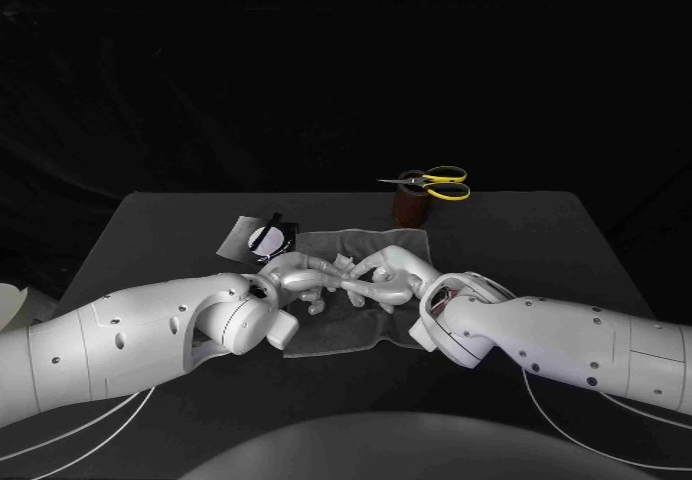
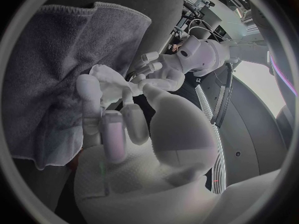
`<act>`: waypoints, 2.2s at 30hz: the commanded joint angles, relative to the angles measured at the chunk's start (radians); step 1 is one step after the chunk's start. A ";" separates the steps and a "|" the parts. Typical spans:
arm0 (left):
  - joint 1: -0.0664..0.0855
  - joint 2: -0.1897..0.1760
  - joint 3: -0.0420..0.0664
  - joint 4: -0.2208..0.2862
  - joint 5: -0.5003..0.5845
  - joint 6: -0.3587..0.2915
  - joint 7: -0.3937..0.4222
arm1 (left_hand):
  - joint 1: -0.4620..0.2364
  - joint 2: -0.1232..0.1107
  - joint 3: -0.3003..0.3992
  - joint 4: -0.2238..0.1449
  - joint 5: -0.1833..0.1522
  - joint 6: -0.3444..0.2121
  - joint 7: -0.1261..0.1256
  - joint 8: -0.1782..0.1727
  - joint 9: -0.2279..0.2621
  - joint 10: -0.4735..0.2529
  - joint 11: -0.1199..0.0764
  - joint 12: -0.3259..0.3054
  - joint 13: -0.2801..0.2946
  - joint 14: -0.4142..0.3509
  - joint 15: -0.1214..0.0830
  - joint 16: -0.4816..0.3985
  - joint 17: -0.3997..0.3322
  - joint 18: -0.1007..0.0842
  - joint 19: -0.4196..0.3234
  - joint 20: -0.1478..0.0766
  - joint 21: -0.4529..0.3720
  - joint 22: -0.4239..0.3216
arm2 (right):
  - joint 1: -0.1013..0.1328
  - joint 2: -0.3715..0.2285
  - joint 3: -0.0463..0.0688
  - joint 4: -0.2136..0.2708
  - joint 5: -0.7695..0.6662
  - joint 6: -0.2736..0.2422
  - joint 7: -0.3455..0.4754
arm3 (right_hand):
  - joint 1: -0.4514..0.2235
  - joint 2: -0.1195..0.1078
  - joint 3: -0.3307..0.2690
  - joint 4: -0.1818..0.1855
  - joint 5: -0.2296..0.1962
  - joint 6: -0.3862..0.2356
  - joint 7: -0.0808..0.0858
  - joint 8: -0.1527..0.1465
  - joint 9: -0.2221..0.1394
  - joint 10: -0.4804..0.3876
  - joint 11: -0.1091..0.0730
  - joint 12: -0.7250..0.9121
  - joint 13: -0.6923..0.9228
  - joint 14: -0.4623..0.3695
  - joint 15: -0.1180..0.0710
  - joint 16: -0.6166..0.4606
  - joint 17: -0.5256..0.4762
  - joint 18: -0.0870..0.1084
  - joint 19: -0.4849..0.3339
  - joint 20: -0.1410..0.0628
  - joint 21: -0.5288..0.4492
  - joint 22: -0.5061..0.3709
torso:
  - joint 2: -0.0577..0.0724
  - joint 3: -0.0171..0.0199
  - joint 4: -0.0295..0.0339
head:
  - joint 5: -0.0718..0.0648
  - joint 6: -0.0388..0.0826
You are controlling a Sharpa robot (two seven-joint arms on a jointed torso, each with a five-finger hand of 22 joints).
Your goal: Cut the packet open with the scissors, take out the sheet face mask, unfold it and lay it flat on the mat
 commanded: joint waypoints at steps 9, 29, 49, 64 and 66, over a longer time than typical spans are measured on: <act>0.001 0.000 0.001 0.004 -0.012 0.005 -0.004 | -0.003 0.010 0.007 -0.001 0.003 0.009 0.001 0.003 0.099 0.002 -0.007 0.004 0.001 0.005 -0.001 0.006 0.001 -0.006 0.007 0.002 0.005 0.002 | 0.001 0.009 0.001 -0.014 0.037 -0.028 0.046 | 0.110 0.057 0.024 -0.032 -0.008 0.065 -0.019 0.006 -0.003 0.033 -0.007 0.026 0.124 0.087 -0.002 0.014 0.219 0.007 0.013 0.001 0.041 0.062 | 0.000 0.0003 -0.0004 | 0.002 0.000; 0.001 0.004 0.001 0.008 -0.015 0.011 -0.012 | -0.004 0.011 0.010 -0.002 0.003 0.009 0.001 0.002 0.101 0.002 -0.007 0.005 0.002 0.007 -0.002 0.006 0.003 -0.006 0.007 0.002 0.006 0.003 | 0.000 0.015 0.001 -0.005 0.004 -0.069 0.030 | 0.186 0.077 0.146 -0.158 -0.008 0.154 -0.067 0.110 0.057 0.055 -0.050 0.067 0.147 0.101 -0.040 0.030 0.255 -0.005 0.042 -0.034 0.129 0.083 | 0.000 0.0007 -0.0005 | -0.004 0.000; 0.001 -0.002 0.001 0.001 -0.021 -0.005 -0.014 | -0.005 0.011 0.010 -0.002 0.003 0.009 0.001 0.002 0.103 0.002 -0.007 0.005 0.003 0.008 -0.002 0.007 0.004 -0.006 0.008 0.001 0.007 0.003 | 0.000 -0.010 0.002 0.002 0.049 -0.167 0.013 | 0.133 0.073 0.227 -0.192 -0.008 0.132 -0.077 0.179 0.146 0.064 -0.059 0.082 0.158 0.105 -0.049 0.034 0.263 -0.011 0.057 -0.043 0.178 0.091 | 0.000 0.0011 -0.0002 | 0.000 0.000; 0.001 -0.025 0.000 -0.003 -0.034 -0.016 -0.021 | -0.005 0.011 0.013 -0.005 0.003 0.010 0.000 0.002 0.106 0.002 -0.007 0.006 0.003 0.009 -0.002 0.007 0.006 -0.006 0.009 0.001 0.009 0.005 | 0.000 -0.053 0.004 -0.014 0.050 -0.172 0.005 | 0.119 0.070 0.250 -0.202 -0.008 0.122 -0.078 0.195 0.173 0.064 -0.060 0.079 0.158 0.105 -0.050 0.034 0.263 -0.011 0.057 -0.045 0.183 0.091 | 0.000 0.0008 -0.0001 | -0.001 0.000; 0.001 -0.033 0.000 0.000 -0.038 -0.007 -0.026 | -0.005 0.011 0.015 -0.006 0.003 0.010 0.000 0.002 0.107 0.002 -0.007 0.006 0.004 0.010 -0.002 0.007 0.006 -0.006 0.009 0.001 0.009 0.005 | 0.000 -0.061 0.005 -0.015 0.050 -0.173 0.006 | 0.119 0.070 0.250 -0.202 -0.008 0.122 -0.078 0.195 0.173 0.064 -0.060 0.079 0.158 0.105 -0.050 0.034 0.263 -0.011 0.057 -0.045 0.183 0.091 | 0.000 0.0010 -0.0001 | 0.000 0.000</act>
